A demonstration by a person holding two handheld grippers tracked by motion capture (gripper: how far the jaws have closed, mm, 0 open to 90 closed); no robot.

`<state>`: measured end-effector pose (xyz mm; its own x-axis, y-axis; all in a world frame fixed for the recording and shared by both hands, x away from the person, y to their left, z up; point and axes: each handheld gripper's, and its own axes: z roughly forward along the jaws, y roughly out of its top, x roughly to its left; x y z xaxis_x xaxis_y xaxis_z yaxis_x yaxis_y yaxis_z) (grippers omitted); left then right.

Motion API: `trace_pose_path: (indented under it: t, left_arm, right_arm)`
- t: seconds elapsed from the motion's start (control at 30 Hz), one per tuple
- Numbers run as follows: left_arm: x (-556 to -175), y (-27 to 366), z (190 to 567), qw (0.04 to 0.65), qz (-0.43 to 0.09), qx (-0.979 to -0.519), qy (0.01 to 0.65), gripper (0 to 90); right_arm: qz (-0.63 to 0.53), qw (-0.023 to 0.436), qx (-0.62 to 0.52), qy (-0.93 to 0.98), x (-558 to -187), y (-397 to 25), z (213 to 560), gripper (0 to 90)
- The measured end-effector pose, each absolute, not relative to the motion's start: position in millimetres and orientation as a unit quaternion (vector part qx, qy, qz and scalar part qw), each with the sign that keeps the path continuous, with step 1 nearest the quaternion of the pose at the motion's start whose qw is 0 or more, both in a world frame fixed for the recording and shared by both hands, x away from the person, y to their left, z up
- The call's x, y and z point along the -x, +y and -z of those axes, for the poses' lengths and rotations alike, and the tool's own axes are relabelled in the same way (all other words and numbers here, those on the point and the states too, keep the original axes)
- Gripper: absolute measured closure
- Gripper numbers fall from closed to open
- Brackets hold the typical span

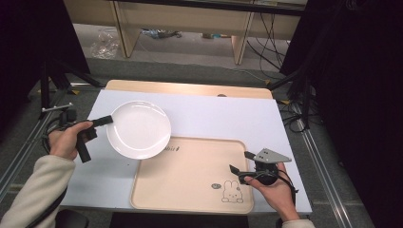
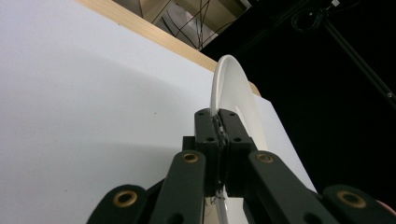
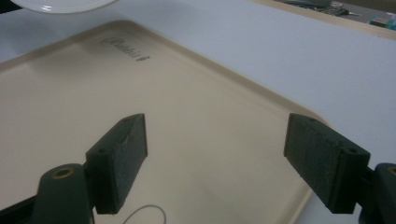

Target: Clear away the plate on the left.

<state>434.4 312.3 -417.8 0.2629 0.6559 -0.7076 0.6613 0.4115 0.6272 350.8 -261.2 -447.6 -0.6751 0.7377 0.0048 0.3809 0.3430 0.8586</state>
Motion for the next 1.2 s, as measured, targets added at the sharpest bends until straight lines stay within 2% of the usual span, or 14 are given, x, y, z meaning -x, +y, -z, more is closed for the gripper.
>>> trace_pose_path:
  t: [1.2]
  left_arm:
    - [-433,293,419,0.579,0.019,-0.559,0.593,87.1]
  right_arm:
    - [-0.453,0.199,-0.35,0.795,-351,-262,447,22.2]
